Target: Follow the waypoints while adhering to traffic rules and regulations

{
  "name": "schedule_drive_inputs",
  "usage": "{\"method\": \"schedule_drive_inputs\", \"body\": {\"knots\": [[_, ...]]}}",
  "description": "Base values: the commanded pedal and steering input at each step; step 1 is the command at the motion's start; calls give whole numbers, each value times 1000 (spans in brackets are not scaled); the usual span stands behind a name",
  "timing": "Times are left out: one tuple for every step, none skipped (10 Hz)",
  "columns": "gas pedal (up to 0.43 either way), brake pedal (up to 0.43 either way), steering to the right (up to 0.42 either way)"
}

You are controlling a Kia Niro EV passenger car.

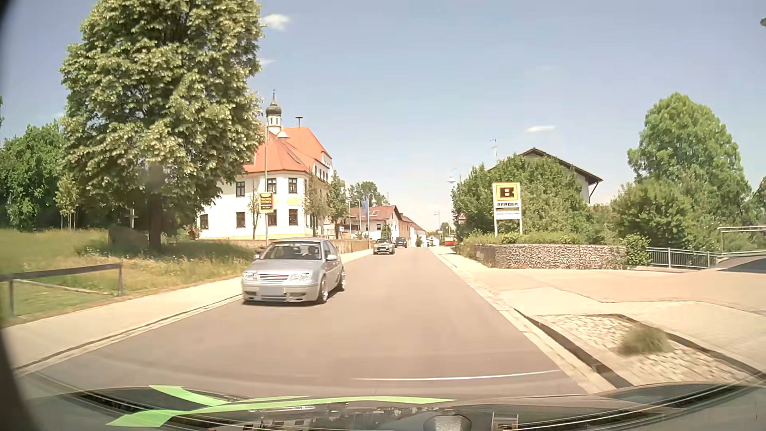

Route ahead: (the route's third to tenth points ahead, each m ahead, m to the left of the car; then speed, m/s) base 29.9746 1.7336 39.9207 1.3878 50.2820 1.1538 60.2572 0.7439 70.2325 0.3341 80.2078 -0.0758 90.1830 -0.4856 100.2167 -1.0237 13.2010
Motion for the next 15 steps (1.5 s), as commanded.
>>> {"method": "schedule_drive_inputs", "body": {"knots": [[157,0,1],[169,0,1],[169,0,1],[169,0,1],[169,0,1],[169,0,1],[169,0,1],[169,0,0],[169,0,0],[169,0,0],[177,0,-1],[189,0,-1],[189,0,-1],[197,0,-1],[197,0,-1]]}}
